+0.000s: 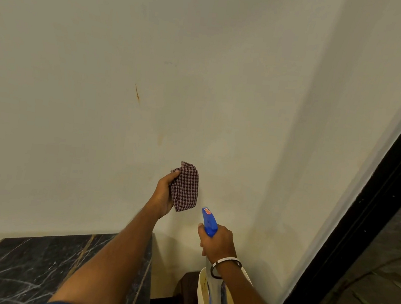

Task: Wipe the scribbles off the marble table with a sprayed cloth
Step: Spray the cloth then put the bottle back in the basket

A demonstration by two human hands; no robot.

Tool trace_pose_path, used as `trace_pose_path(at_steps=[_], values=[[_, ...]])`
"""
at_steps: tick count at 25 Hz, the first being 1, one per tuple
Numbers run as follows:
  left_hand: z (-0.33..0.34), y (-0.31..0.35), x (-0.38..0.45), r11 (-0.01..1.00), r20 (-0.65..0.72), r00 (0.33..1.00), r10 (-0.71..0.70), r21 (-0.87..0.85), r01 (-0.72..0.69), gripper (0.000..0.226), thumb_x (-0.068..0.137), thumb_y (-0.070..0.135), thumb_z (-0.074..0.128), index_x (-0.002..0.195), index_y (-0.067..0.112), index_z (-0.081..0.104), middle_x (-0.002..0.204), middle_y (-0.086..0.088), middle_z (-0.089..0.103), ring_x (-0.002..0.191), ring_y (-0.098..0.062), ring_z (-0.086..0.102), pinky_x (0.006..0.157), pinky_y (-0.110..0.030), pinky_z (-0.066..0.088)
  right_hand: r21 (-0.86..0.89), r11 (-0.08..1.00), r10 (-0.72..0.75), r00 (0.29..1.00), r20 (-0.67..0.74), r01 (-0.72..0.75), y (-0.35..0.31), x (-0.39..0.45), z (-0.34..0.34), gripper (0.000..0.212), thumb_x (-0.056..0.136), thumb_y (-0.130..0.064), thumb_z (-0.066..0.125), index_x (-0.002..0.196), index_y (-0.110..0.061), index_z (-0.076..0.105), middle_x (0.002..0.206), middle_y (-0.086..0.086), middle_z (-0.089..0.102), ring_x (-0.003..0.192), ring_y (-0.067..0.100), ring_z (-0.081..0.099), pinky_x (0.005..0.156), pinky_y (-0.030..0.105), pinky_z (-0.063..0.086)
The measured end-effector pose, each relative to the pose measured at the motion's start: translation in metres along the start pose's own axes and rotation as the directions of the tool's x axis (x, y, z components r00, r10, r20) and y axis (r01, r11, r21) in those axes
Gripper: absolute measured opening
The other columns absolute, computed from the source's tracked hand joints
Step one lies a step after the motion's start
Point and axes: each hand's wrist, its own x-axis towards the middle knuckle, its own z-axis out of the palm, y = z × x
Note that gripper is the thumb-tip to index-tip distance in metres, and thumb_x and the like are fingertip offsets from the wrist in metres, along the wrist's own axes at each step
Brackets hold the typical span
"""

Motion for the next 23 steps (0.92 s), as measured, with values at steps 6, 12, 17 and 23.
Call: trace_pose_path(at_steps=[6,12,17,23], values=[[0.003,-0.001,-0.002,1.0,0.019,1.0,-0.009,-0.01,0.009,0.023,0.098,0.025,0.044,0.101,0.012,0.063,0.098,-0.009,0.069,0.092,-0.027,0.063,0.085,-0.043,0.05,0.033,0.998,-0.059,0.991,0.119,0.055,-0.006,-0.01,0.013,0.018,0.088,-0.034,0.063,0.076,-0.027,0.051,0.077,0.013,0.065,0.066,0.027,0.063,0.066,0.028,0.057],[0.002,0.0,-0.004,1.0,0.018,1.0,-0.002,0.005,0.002,0.024,0.098,0.026,0.043,0.104,0.012,0.062,0.099,-0.009,0.068,0.093,-0.027,0.063,0.083,-0.044,0.051,-0.012,0.998,-0.066,0.993,0.1,0.067,-0.005,-0.014,0.014,0.017,0.09,-0.036,0.062,0.081,-0.023,0.053,0.07,0.001,0.059,0.067,0.021,0.062,0.068,0.024,0.055],[0.002,-0.002,-0.004,0.999,0.013,1.0,-0.008,0.037,0.007,0.024,0.097,0.027,0.045,0.099,0.013,0.064,0.095,-0.008,0.07,0.09,-0.025,0.063,0.086,-0.044,0.05,-0.003,0.996,-0.086,0.993,0.086,0.086,-0.011,-0.012,0.01,0.016,0.089,-0.035,0.063,0.083,-0.023,0.054,0.071,0.001,0.059,0.068,0.023,0.063,0.07,0.029,0.058],[0.003,-0.01,-0.005,0.998,-0.002,1.0,-0.025,0.057,0.025,0.024,0.097,0.027,0.046,0.102,0.012,0.064,0.096,-0.009,0.069,0.089,-0.026,0.064,0.08,-0.041,0.052,-0.002,0.999,-0.054,0.997,0.046,0.054,-0.013,-0.009,0.007,0.02,0.09,-0.036,0.061,0.084,-0.018,0.056,0.065,-0.002,0.057,0.063,0.018,0.061,0.059,0.014,0.049]])
